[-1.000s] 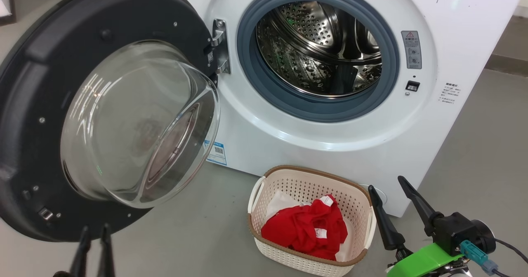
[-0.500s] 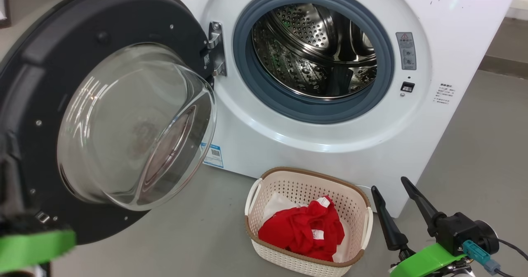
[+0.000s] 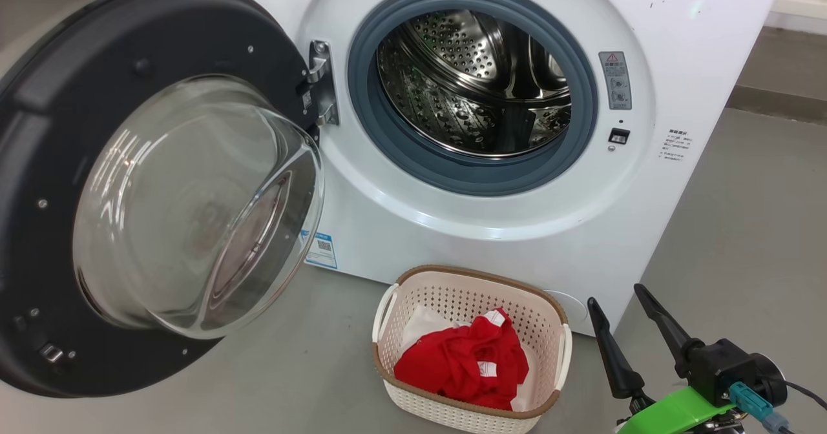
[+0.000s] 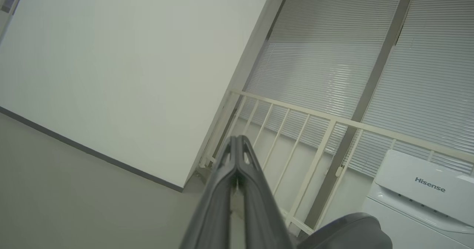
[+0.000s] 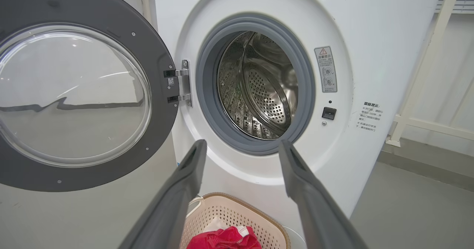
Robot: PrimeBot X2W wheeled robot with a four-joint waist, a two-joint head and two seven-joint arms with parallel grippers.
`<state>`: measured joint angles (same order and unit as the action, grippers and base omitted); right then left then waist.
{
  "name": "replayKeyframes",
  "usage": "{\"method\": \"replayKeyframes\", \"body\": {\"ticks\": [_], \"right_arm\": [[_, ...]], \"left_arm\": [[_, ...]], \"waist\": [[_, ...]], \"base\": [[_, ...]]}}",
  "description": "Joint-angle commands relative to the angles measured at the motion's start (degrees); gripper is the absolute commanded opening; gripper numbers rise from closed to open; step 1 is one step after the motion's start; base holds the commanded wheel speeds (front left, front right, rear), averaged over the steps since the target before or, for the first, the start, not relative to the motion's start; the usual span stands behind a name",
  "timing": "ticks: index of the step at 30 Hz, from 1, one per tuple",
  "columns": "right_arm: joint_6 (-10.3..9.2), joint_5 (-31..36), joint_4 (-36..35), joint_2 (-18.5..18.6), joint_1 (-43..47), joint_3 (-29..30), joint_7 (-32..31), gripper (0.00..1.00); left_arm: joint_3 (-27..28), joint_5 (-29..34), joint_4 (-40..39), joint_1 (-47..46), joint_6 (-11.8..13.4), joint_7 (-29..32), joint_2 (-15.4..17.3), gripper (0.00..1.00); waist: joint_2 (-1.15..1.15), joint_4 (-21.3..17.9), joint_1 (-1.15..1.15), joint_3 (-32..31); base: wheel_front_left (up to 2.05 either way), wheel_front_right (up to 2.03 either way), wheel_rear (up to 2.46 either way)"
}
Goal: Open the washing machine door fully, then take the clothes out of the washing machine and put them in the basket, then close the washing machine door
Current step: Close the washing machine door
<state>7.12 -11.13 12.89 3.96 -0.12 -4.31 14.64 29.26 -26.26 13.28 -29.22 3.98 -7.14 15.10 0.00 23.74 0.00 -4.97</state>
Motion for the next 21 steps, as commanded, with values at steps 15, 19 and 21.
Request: {"method": "replayKeyframes", "body": {"ticks": [15,19,21], "right_arm": [[0.36,0.9,-0.7,0.5,-0.8,-0.5,0.4,1.00],[0.36,1.1,-0.7,0.6,-1.2,-0.6,0.4,1.00],[0.36,1.2,-0.8,0.5,-1.2,-0.4,0.4,1.00]], "left_arm": [[7.9,-18.5,27.0,-16.4,1.7,25.8,6.8,0.00],[8.1,-21.5,30.6,-18.2,0.7,32.7,8.0,0.00],[7.7,-22.2,31.4,-18.2,-0.1,35.3,8.6,0.00]], "waist": [[0.00,0.3,0.00,0.6],[0.00,-0.1,0.00,0.9],[0.00,-0.3,0.00,1.0]], "base": [[0.00,0.00,0.00],[0.00,0.00,0.00],[0.00,0.00,0.00]]}}
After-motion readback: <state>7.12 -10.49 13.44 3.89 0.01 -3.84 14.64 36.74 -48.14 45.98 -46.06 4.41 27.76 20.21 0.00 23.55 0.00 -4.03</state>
